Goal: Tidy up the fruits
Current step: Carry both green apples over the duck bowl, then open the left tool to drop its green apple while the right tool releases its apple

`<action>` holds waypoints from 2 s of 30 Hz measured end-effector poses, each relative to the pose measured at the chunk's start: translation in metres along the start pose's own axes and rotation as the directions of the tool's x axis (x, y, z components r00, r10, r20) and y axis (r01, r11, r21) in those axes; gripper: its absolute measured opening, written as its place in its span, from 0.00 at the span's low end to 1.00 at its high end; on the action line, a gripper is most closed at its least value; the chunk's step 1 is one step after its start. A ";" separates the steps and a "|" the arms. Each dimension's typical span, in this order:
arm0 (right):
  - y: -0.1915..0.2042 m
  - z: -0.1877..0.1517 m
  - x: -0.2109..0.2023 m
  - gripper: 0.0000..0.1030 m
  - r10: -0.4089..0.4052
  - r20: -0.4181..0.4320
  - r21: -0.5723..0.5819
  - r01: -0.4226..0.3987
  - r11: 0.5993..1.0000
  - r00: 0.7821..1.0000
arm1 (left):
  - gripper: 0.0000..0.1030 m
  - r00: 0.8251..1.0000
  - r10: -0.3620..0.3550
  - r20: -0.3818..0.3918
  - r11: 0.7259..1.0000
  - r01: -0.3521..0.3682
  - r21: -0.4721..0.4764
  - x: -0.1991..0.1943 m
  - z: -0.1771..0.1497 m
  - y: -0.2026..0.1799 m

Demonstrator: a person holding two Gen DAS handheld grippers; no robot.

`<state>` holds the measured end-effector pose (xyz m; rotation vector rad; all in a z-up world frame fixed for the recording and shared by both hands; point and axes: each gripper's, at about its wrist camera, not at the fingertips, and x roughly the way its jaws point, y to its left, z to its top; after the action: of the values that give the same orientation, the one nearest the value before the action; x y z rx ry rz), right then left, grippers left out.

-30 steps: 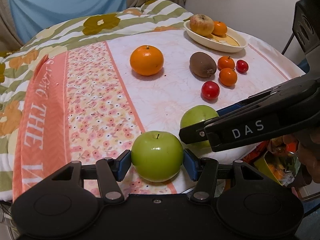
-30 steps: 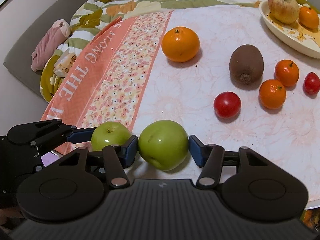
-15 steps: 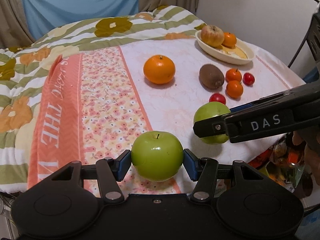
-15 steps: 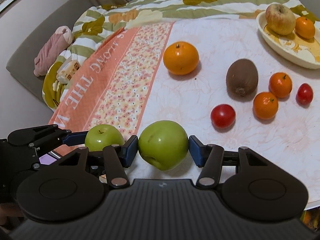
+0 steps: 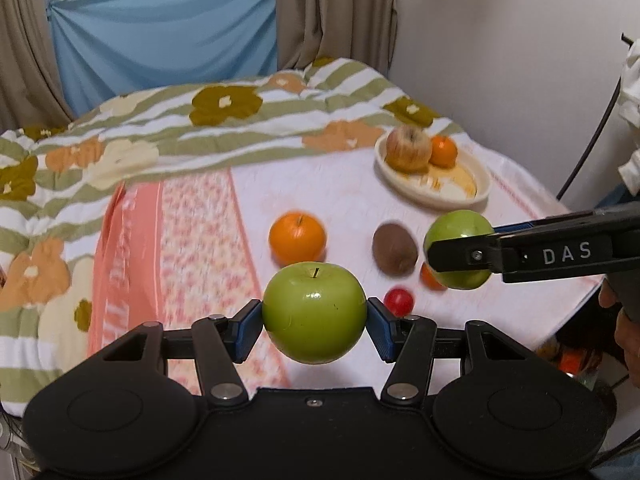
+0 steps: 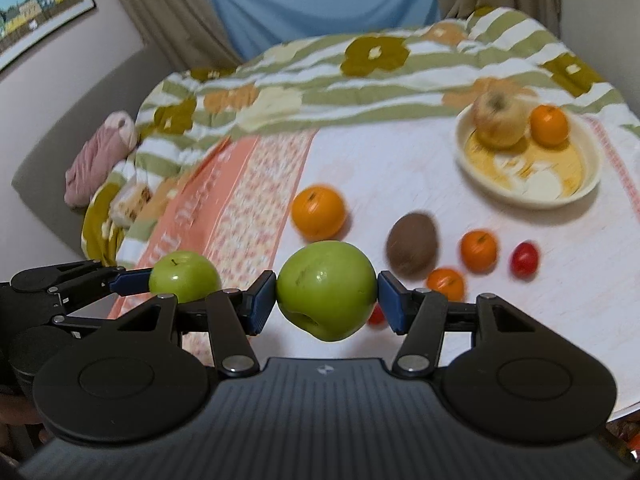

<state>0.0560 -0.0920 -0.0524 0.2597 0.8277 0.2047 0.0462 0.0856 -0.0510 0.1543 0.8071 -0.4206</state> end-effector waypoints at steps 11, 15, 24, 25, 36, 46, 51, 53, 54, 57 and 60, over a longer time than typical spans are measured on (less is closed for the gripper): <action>-0.082 0.055 -0.035 0.68 -0.035 0.081 -0.008 0.036 0.999 0.996 | 0.58 0.999 0.009 0.053 1.000 -0.009 0.000 0.015 0.063 -0.057; -0.120 0.077 -0.036 0.68 -0.039 0.087 -0.018 0.041 0.999 0.995 | 0.58 0.998 0.009 0.059 1.000 -0.009 -0.005 0.032 0.085 -0.082; -0.203 0.119 -0.017 0.68 -0.051 0.068 -0.056 0.055 0.997 0.996 | 0.58 0.999 -0.004 0.033 1.000 0.004 -0.028 0.096 0.128 -0.138; -0.211 0.123 -0.014 0.68 -0.053 0.063 -0.058 0.056 0.997 0.997 | 0.58 1.000 -0.005 0.028 0.999 0.006 -0.032 0.104 0.132 -0.144; -0.287 0.149 0.041 0.68 -0.038 -0.026 -0.052 0.036 0.998 0.999 | 0.58 0.998 -0.007 -0.065 1.000 0.007 -0.005 0.204 0.153 -0.192; -0.304 0.152 0.078 0.68 -0.005 -0.075 -0.068 0.000 0.998 0.997 | 0.58 0.991 0.031 -0.133 0.996 -0.020 0.081 0.250 0.146 -0.216; -0.305 0.152 0.087 0.68 0.012 -0.089 -0.071 -0.018 0.997 0.996 | 0.58 0.989 0.043 -0.144 0.996 -0.031 0.087 0.253 0.144 -0.217; -0.305 0.152 0.088 0.68 0.014 -0.092 -0.076 -0.021 0.997 0.996 | 0.58 0.987 0.051 -0.152 0.995 -0.037 0.094 0.254 0.144 -0.217; -0.304 0.151 0.089 0.68 0.014 -0.093 -0.078 -0.021 0.997 0.996 | 0.58 0.986 0.052 -0.157 0.995 -0.038 0.093 0.255 0.143 -0.217; -0.303 0.151 0.090 0.68 0.017 -0.098 -0.077 -0.025 0.997 0.995 | 0.59 0.986 0.038 -0.164 0.996 -0.025 0.083 0.256 0.142 -0.217; -0.303 0.151 0.089 0.68 0.015 -0.101 -0.081 -0.023 0.996 0.995 | 0.85 0.989 0.047 -0.141 0.995 -0.035 0.090 0.250 0.142 -0.220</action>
<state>0.2517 -0.3764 -0.1091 0.1814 0.9140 0.2708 0.2019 -0.2313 -0.1300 0.2843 0.9256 -0.4090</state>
